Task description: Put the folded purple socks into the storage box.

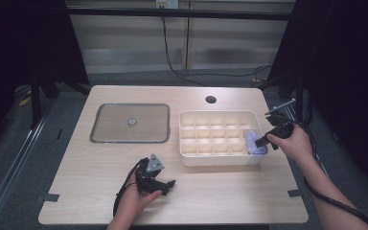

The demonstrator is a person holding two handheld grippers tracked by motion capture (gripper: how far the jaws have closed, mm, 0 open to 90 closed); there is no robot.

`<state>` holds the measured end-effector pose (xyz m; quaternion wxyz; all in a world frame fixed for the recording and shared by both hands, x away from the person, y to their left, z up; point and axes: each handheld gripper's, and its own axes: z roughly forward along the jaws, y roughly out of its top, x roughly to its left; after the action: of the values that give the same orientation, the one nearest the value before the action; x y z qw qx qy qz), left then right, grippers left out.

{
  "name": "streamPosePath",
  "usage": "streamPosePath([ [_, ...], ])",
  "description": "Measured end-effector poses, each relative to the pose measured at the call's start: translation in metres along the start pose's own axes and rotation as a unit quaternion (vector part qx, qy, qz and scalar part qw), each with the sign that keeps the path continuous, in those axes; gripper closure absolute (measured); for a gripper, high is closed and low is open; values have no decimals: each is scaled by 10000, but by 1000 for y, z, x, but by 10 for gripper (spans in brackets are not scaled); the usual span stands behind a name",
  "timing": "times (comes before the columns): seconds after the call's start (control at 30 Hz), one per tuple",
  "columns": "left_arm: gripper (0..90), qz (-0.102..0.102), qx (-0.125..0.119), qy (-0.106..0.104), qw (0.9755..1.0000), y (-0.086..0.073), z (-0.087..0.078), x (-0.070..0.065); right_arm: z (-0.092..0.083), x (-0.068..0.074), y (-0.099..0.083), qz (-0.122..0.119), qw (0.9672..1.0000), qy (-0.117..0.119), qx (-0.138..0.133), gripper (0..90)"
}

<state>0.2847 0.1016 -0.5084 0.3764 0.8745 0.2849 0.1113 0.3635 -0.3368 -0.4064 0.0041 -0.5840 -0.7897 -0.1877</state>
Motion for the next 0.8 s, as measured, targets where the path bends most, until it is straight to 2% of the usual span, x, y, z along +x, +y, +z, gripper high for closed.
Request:
streamPosePath([
  [0.17, 153, -2, -1, 1, 10000, 0, 0, 0, -3, -4, 0, 58, 9999, 105, -36, 732],
  [0.43, 153, -2, -11, -9, 10000, 0, 0, 0, 4, 2, 2, -69, 9999, -63, 88, 732],
  [0.6, 153, 0, -11, -8, 10000, 0, 0, 0, 5, 1, 1, -50, 9999, -21, 90, 733],
  [0.8, 153, -1, -5, 6, 10000, 0, 0, 0, 7, 4, 1, -142, 9997, -128, 141, 735],
])
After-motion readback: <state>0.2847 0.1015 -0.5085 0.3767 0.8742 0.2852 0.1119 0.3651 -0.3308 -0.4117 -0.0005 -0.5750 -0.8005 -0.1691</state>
